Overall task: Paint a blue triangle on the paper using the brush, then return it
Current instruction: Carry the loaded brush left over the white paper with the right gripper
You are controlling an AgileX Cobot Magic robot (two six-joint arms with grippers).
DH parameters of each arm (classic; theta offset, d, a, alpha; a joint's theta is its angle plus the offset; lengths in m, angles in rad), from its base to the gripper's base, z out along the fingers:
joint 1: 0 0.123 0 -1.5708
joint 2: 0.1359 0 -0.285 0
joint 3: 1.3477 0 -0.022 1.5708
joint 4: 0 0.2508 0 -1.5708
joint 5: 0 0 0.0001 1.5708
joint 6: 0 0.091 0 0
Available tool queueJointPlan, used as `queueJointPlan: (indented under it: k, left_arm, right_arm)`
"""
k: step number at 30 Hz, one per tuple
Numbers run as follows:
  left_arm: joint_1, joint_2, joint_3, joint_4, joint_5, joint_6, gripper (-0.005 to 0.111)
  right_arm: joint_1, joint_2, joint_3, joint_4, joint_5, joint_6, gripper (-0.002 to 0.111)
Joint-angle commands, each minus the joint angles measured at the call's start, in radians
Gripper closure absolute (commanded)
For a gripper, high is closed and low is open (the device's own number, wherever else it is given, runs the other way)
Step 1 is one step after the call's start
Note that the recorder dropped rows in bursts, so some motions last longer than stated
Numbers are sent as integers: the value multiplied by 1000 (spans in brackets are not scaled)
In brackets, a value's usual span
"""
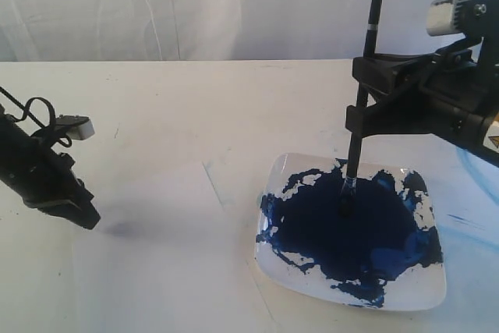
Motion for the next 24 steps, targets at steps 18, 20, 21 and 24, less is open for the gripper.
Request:
queueJointPlan:
  k: [18,20,21,24]
  left_arm:
    - [-2,8,10,-7,-14,7,107]
    - [-2,8,10,-5,-14,7,107]
    - [-2,8,10,-5,-14,7,107]
    - [-2,8,10,-5,-21,7,107]
  right_arm:
    - [-2,-7,2,2,-21,3,108]
    - [-2,-7,2,2,-21,3,108]
    - [-2,-7,2,2,-21,3,108]
    - [-2,-7,2,2,-21,3,108]
